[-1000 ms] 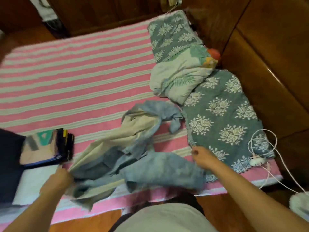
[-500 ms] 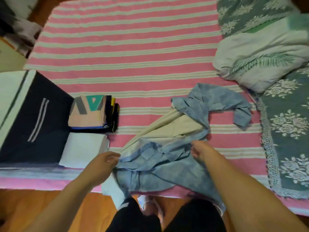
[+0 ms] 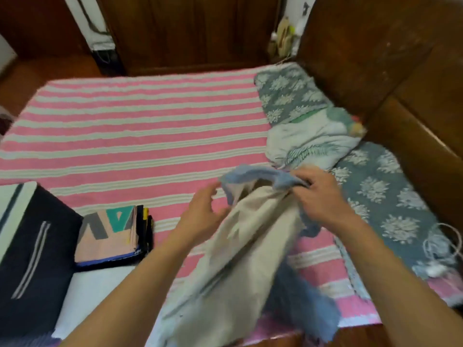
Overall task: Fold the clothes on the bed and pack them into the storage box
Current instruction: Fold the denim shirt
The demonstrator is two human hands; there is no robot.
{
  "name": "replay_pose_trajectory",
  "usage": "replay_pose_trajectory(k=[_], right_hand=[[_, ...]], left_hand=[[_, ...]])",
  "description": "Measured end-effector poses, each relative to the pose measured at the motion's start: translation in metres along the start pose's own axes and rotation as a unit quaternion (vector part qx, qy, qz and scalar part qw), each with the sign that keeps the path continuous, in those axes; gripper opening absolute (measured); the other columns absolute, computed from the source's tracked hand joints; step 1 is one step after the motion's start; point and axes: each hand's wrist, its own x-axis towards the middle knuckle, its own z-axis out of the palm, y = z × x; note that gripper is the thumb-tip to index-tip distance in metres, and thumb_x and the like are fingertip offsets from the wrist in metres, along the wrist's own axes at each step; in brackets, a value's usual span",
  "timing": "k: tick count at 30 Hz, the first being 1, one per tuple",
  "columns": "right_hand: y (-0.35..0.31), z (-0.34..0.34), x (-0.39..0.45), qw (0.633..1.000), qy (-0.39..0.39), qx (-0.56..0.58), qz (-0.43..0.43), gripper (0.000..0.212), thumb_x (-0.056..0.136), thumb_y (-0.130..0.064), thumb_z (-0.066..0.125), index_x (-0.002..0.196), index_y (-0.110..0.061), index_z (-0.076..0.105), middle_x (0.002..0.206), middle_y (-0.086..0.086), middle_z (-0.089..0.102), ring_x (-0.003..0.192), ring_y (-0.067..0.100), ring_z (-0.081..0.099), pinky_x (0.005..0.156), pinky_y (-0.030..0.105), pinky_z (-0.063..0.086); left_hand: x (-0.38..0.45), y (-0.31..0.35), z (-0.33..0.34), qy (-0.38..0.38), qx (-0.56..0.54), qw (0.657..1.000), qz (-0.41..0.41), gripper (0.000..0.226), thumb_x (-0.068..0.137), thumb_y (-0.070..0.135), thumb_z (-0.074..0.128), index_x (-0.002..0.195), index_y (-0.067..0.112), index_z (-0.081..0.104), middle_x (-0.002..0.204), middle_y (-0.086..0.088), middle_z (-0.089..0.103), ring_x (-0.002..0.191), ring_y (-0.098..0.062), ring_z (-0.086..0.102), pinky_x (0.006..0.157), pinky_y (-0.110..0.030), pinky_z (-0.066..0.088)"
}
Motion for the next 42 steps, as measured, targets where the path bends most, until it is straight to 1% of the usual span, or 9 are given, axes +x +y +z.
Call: replay_pose_trajectory(k=[3, 6, 9, 17, 23, 25, 31, 37, 42], right_hand=[[-0.078, -0.126, 0.001, 0.992, -0.034, 0.015, -0.121, 0.032, 0.074, 0.008, 0.056, 0.075, -0.021, 0.07, 0.069, -0.012, 0.056, 0.067, 0.002, 0.049, 0.063, 0.014, 0.036], [-0.107, -0.218, -0.003, 0.984, -0.064, -0.022, -0.166, 0.04, 0.084, 0.011, 0.058, 0.076, -0.027, 0.07, 0.072, -0.013, 0.06, 0.07, 0.003, 0.053, 0.063, 0.015, 0.04], [-0.081, -0.286, 0.016, 0.972, 0.056, -0.169, -0.154, 0.028, 0.087, 0.0, 0.061, 0.091, -0.025, 0.073, 0.088, -0.008, 0.07, 0.084, 0.01, 0.061, 0.072, 0.026, 0.045], [-0.08, -0.375, 0.027, 0.922, 0.314, -0.209, -0.083, 0.037, 0.096, -0.047, 0.058, 0.091, -0.011, 0.062, 0.09, 0.021, 0.064, 0.089, 0.041, 0.06, 0.07, 0.041, 0.039], [-0.057, -0.369, 0.016, 0.994, 0.084, -0.071, 0.024, 0.043, 0.075, -0.047, 0.076, 0.082, -0.008, 0.061, 0.083, 0.018, 0.06, 0.082, 0.031, 0.06, 0.067, 0.039, 0.049], [-0.065, -0.356, -0.004, 0.997, 0.042, 0.054, 0.029, 0.013, 0.091, -0.007, 0.061, 0.102, -0.012, 0.066, 0.092, 0.019, 0.065, 0.077, 0.031, 0.062, 0.058, 0.033, 0.051], [-0.086, -0.292, -0.022, 0.959, -0.122, 0.255, 0.007, 0.059, 0.098, 0.003, 0.045, 0.144, -0.033, 0.051, 0.127, 0.01, 0.063, 0.077, 0.019, 0.069, 0.065, 0.036, 0.057], [-0.077, -0.224, -0.024, 0.943, -0.244, 0.227, 0.011, 0.045, 0.095, 0.013, 0.041, 0.095, -0.008, 0.08, 0.113, 0.012, 0.073, 0.103, 0.022, 0.07, 0.078, 0.032, 0.06], [-0.082, -0.186, -0.016, 0.943, -0.267, -0.164, -0.109, 0.049, 0.09, -0.005, 0.064, 0.133, -0.027, 0.061, 0.125, -0.013, 0.055, 0.106, 0.002, 0.055, 0.082, 0.017, 0.042]], left_hand=[[0.03, 0.093, 0.013, 0.047, 0.064, 0.993, 0.082, 0.099, 0.084, 0.04, 0.077, 0.161, 0.031, 0.015, 0.164, -0.006, 0.021, 0.149, -0.026, 0.024, 0.118, -0.04, 0.027], [0.044, 0.155, 0.02, 0.141, 0.022, 0.983, 0.112, 0.057, 0.082, 0.039, 0.073, 0.134, 0.024, 0.056, 0.139, -0.015, 0.055, 0.129, -0.033, 0.051, 0.101, -0.043, 0.047], [0.035, 0.194, 0.004, 0.268, -0.024, 0.956, 0.118, 0.007, 0.089, 0.018, 0.062, 0.089, 0.013, 0.067, 0.084, -0.011, 0.07, 0.084, -0.034, 0.066, 0.064, -0.041, 0.046], [-0.054, 0.353, -0.13, 0.522, 0.054, 0.828, 0.196, 0.01, 0.09, 0.016, 0.064, 0.097, 0.013, 0.07, 0.084, -0.002, 0.061, 0.079, -0.02, 0.056, 0.068, -0.031, 0.037], [-0.116, 0.358, -0.126, 0.233, -0.081, 0.968, 0.047, 0.05, 0.089, -0.006, 0.063, 0.13, 0.024, 0.063, 0.093, -0.005, 0.067, 0.08, -0.023, 0.066, 0.063, -0.031, 0.052], [-0.13, 0.34, -0.115, 0.176, -0.167, 0.97, 0.03, 0.052, 0.092, -0.007, 0.057, 0.13, 0.027, 0.066, 0.097, -0.01, 0.072, 0.072, -0.021, 0.069, 0.061, -0.033, 0.058], [-0.153, 0.308, -0.085, 0.007, -0.265, 0.963, 0.056, 0.032, 0.103, -0.003, 0.044, 0.111, 0.009, 0.074, 0.093, -0.011, 0.075, 0.08, -0.021, 0.074, 0.075, -0.036, 0.059], [-0.147, 0.249, -0.079, -0.03, -0.026, 0.998, 0.055, 0.038, 0.093, -0.014, 0.057, 0.114, 0.016, 0.066, 0.109, -0.003, 0.075, 0.105, -0.016, 0.071, 0.092, -0.034, 0.058], [-0.124, 0.218, -0.084, 0.152, 0.386, 0.904, 0.103, 0.017, 0.103, 0.021, 0.055, 0.106, 0.021, 0.071, 0.089, 0.001, 0.071, 0.08, -0.018, 0.069, 0.078, -0.035, 0.06]])
